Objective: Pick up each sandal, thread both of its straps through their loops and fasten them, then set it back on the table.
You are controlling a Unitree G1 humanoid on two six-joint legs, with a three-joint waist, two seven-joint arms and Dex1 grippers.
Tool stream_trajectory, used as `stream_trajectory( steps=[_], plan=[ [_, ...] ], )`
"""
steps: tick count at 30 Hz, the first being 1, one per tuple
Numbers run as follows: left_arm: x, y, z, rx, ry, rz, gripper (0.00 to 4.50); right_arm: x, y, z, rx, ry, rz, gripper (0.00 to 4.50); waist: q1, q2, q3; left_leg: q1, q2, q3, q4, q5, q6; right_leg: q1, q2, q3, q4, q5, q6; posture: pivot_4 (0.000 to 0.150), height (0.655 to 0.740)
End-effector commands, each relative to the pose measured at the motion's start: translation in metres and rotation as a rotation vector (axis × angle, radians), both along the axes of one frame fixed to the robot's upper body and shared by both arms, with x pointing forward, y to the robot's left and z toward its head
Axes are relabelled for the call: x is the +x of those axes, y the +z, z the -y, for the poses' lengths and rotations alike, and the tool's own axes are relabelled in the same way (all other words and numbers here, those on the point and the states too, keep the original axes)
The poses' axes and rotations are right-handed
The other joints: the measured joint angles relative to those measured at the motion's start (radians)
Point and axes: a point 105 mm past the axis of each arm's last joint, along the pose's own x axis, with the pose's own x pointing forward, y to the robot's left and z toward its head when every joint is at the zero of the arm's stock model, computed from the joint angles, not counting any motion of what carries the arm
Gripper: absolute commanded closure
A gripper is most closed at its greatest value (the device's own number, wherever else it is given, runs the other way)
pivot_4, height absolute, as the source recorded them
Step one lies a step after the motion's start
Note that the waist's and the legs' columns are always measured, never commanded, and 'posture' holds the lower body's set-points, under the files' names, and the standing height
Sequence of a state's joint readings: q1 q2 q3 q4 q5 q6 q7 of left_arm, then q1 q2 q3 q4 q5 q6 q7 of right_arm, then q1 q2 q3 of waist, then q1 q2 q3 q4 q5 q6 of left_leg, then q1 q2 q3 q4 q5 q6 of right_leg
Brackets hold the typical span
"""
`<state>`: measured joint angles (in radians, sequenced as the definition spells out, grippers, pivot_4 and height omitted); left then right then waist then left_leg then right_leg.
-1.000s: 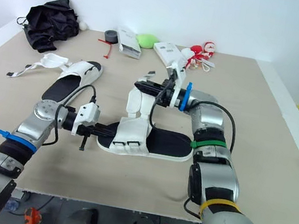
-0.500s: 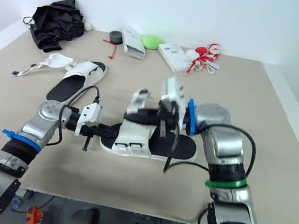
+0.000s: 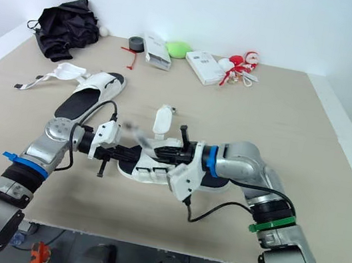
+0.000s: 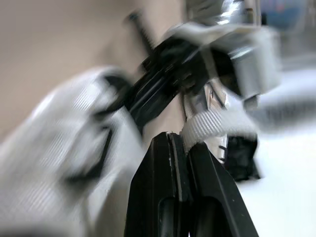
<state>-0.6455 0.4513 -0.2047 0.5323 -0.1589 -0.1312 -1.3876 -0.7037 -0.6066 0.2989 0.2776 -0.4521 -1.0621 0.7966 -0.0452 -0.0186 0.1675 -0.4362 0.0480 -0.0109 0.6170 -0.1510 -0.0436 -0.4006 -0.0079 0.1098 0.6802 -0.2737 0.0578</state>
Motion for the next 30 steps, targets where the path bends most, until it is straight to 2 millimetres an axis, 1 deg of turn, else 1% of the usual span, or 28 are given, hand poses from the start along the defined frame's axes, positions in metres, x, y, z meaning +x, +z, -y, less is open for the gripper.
stream_trajectory(
  steps=[1, 3, 7, 9, 10, 11, 12, 14, 15, 16, 18, 21, 23, 25, 26, 27, 30],
  plan=[
    [-0.017, -0.046, -0.006, 0.141, -0.026, -0.15, 4.5, 0.001, 0.017, 0.004, 0.047, 0.041, 0.159, 4.28, 0.0, 0.0, 0.0, 0.0, 0.0, 0.0, 0.0, 0.0, 0.0, 0.0, 0.0, 0.0, 0.0, 0.0, 0.0, 0.15, 0.738],
    [-0.017, -0.046, -0.006, 0.142, -0.028, -0.151, 4.5, 0.002, 0.02, 0.009, 0.075, 0.035, 0.198, 4.28, 0.0, 0.0, 0.0, 0.001, 0.0, 0.0, 0.0, 0.0, 0.0, 0.001, 0.0, 0.0, 0.0, 0.0, -0.001, 0.15, 0.738],
    [-0.016, -0.046, -0.005, 0.144, -0.029, -0.151, 4.5, 0.003, 0.013, 0.019, 0.067, -0.007, 0.18, 4.28, 0.0, 0.0, 0.0, 0.002, 0.0, 0.0, 0.0, 0.0, 0.0, 0.003, 0.0, 0.001, 0.0, 0.0, -0.001, 0.15, 0.738],
    [-0.015, -0.045, -0.005, 0.144, -0.029, -0.15, 4.5, 0.004, 0.012, 0.023, 0.081, -0.048, 0.121, 3.88, -0.001, -0.001, 0.0, 0.005, 0.0, 0.001, -0.001, 0.0, 0.0, 0.005, 0.0, 0.001, 0.0, -0.001, -0.003, 0.15, 0.738],
    [-0.015, -0.045, -0.005, 0.144, -0.03, -0.151, 4.5, 0.004, 0.01, 0.024, 0.071, -0.067, 0.091, 3.47, -0.001, -0.001, 0.0, 0.01, 0.0, 0.0, -0.001, 0.0, 0.0, 0.011, 0.0, 0.001, 0.0, -0.005, -0.008, 0.15, 0.738],
    [-0.015, -0.045, -0.005, 0.143, -0.03, -0.151, 4.5, 0.004, 0.011, 0.025, 0.068, -0.07, 0.09, 3.1, -0.003, -0.001, 0.0, 0.011, 0.0, 0.001, -0.001, 0.0, 0.0, 0.012, 0.0, 0.001, 0.0, -0.005, -0.008, 0.15, 0.738],
    [-0.014, -0.045, -0.004, 0.143, -0.031, -0.152, 4.5, 0.005, 0.012, 0.026, 0.058, -0.085, 0.089, 2.85, -0.003, -0.001, 0.0, 0.012, 0.0, 0.001, -0.001, 0.0, 0.0, 0.013, 0.0, 0.002, 0.0, -0.005, -0.009, 0.15, 0.738],
    [-0.014, -0.045, -0.004, 0.142, -0.032, -0.152, 4.5, 0.007, 0.007, 0.032, -0.01, -0.11, 0.065, 2.2, -0.003, -0.001, 0.0, 0.012, 0.0, 0.001, -0.001, 0.0, 0.0, 0.013, 0.0, 0.002, 0.0, -0.005, -0.009, 0.15, 0.738],
    [-0.014, -0.045, -0.003, 0.142, -0.033, -0.153, 4.5, 0.006, 0.0, 0.036, -0.057, -0.121, 0.033, 2.2, -0.003, -0.001, 0.0, 0.012, 0.0, 0.001, -0.001, 0.0, 0.0, 0.014, 0.0, 0.002, 0.0, -0.005, -0.009, 0.15, 0.738],
    [-0.013, -0.045, -0.003, 0.141, -0.034, -0.153, 4.5, 0.002, -0.002, 0.038, -0.09, -0.102, 0.042, 2.2, -0.002, -0.001, 0.0, 0.012, 0.0, 0.001, -0.001, 0.0, 0.0, 0.014, 0.0, 0.002, 0.0, -0.005, -0.009, 0.15, 0.738],
    [-0.013, -0.045, -0.003, 0.14, -0.034, -0.152, 4.5, -0.001, 0.002, 0.041, -0.085, -0.105, 0.045, 2.2, -0.002, -0.001, 0.0, 0.013, -0.001, 0.001, -0.001, 0.0, 0.0, 0.015, 0.0, 0.002, 0.0, -0.006, -0.009, 0.15, 0.738],
    [-0.013, -0.045, -0.003, 0.14, -0.035, -0.151, 4.5, 0.0, 0.015, 0.054, -0.044, -0.169, 0.01, 2.2, -0.001, -0.001, 0.0, 0.013, -0.001, 0.001, -0.001, 0.0, 0.001, 0.014, 0.0, 0.002, 0.0, -0.006, -0.008, 0.15, 0.738],
    [-0.014, -0.045, -0.003, 0.145, -0.043, -0.148, 4.5, 0.001, 0.029, 0.068, 0.025, -0.262, -0.071, 2.2, -0.001, -0.001, 0.0, 0.012, -0.001, 0.0, -0.001, 0.0, 0.001, 0.015, -0.001, 0.002, 0.0, -0.007, -0.008, 0.15, 0.738],
    [-0.015, -0.046, -0.003, 0.165, -0.057, -0.136, 4.5, -0.001, 0.043, 0.077, 0.104, -0.32, -0.151, 2.2, 0.0, -0.001, 0.0, 0.012, -0.001, 0.001, -0.001, -0.001, 0.001, 0.015, -0.001, 0.003, 0.0, -0.007, -0.008, 0.15, 0.738],
    [-0.016, -0.047, -0.004, 0.176, -0.064, -0.129, 4.5, -0.004, 0.046, 0.08, 0.138, -0.35, -0.21, 2.2, -0.001, -0.001, 0.0, 0.012, -0.001, 0.001, -0.001, -0.001, 0.002, 0.015, -0.001, 0.003, 0.0, -0.007, -0.008, 0.15, 0.738],
    [-0.015, -0.045, -0.002, 0.176, -0.069, -0.123, 4.5, -0.01, 0.046, 0.085, 0.151, -0.373, -0.273, 2.2, -0.001, -0.001, 0.0, 0.013, -0.001, 0.001, -0.001, -0.002, 0.003, 0.015, -0.001, 0.003, 0.0, -0.007, -0.008, 0.15, 0.738],
    [-0.013, -0.041, 0.002, 0.168, -0.077, -0.113, 4.5, -0.029, 0.039, 0.089, 0.136, -0.403, -0.383, 2.2, 0.002, -0.001, 0.0, 0.013, -0.002, -0.001, -0.001, -0.004, 0.004, 0.017, -0.001, 0.003, 0.0, -0.01, -0.007, 0.15, 0.738]
  ],
)
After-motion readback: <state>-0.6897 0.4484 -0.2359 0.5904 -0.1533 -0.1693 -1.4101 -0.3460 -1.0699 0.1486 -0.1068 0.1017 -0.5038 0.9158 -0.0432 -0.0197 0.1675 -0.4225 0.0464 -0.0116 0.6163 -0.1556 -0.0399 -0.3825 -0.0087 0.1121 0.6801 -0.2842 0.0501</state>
